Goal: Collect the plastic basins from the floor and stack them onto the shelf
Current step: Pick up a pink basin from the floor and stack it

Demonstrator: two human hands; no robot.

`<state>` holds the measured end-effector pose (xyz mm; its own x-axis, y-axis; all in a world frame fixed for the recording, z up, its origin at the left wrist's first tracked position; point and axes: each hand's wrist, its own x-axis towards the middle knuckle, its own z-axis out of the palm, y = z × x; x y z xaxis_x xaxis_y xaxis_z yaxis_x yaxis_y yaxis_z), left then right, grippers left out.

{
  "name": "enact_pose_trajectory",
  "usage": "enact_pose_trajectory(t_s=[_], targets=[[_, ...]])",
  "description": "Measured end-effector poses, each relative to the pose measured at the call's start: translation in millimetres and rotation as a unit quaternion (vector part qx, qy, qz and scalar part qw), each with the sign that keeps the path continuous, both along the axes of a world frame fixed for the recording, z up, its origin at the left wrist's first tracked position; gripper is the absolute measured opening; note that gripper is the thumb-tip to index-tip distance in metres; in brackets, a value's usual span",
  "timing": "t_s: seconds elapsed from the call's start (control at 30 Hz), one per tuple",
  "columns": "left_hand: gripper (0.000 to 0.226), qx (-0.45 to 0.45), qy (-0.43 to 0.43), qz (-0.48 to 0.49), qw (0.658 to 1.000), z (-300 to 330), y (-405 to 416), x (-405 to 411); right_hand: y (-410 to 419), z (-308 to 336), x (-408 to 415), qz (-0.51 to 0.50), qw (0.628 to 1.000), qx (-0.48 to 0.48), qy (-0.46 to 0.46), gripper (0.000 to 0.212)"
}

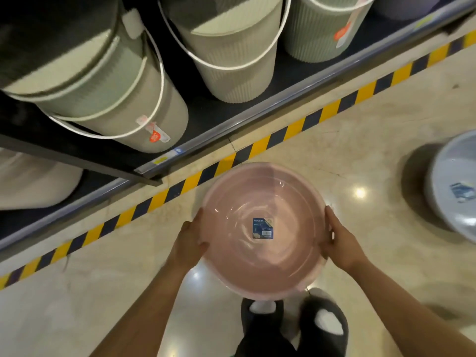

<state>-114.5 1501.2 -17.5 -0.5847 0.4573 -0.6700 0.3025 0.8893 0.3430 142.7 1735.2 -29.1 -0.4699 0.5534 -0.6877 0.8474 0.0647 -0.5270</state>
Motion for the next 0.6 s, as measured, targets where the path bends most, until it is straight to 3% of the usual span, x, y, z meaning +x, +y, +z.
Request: enact_pose_trajectory(t_s=[0.33,0.6], targets=[[0.094,0.087,-0.005,-0.14,0.986,165,140,-3,68,173,66,-0.142,0.989,0.033,0.028,0.089],[0.098,0.109,-0.031,-0.251,0.961,219,291,51,146,238,150,-0.238,0.966,0.091,0.041,0.09]])
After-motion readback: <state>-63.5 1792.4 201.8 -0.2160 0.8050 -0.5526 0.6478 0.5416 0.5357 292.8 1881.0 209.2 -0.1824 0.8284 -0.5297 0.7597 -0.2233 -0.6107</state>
